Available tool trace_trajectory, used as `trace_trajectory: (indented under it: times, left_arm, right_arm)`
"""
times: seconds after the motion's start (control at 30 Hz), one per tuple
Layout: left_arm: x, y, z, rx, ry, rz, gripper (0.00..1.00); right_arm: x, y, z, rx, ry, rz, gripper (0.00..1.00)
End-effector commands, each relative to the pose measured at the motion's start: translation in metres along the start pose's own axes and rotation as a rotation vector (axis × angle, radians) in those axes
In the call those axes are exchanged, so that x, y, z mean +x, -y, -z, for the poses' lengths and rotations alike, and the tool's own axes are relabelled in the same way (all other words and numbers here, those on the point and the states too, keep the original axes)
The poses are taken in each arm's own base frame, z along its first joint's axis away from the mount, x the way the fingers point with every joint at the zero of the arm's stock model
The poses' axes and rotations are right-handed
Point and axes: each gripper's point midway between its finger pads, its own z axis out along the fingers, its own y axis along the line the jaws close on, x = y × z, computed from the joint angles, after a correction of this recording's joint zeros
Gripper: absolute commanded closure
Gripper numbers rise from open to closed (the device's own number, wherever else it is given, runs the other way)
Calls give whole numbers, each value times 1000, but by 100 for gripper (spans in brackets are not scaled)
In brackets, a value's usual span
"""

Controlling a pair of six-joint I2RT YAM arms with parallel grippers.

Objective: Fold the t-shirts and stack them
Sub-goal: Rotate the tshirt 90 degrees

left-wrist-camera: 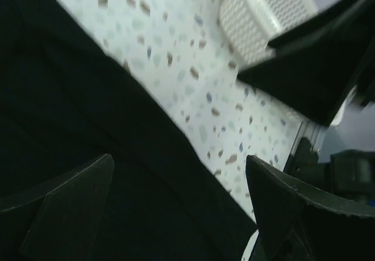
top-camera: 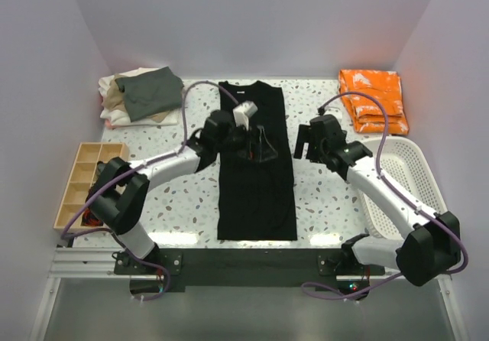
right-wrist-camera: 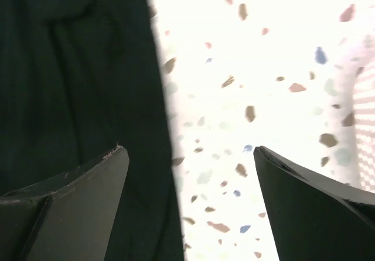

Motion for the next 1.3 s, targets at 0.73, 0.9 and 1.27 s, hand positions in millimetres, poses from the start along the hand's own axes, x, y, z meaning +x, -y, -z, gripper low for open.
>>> trace_trajectory:
  times: [0.73, 0.9, 1.27]
  left_arm:
    - [145, 3, -22, -74, -196, 192, 23]
    - [141, 12, -28, -51, -191, 190, 28]
    - [133, 25, -40, -27, -191, 192, 32]
  right_arm:
    - [7, 47, -63, 36, -144, -101, 9]
    - [17, 48, -69, 32, -174, -99, 10]
    - [27, 44, -76, 11, -204, -103, 11]
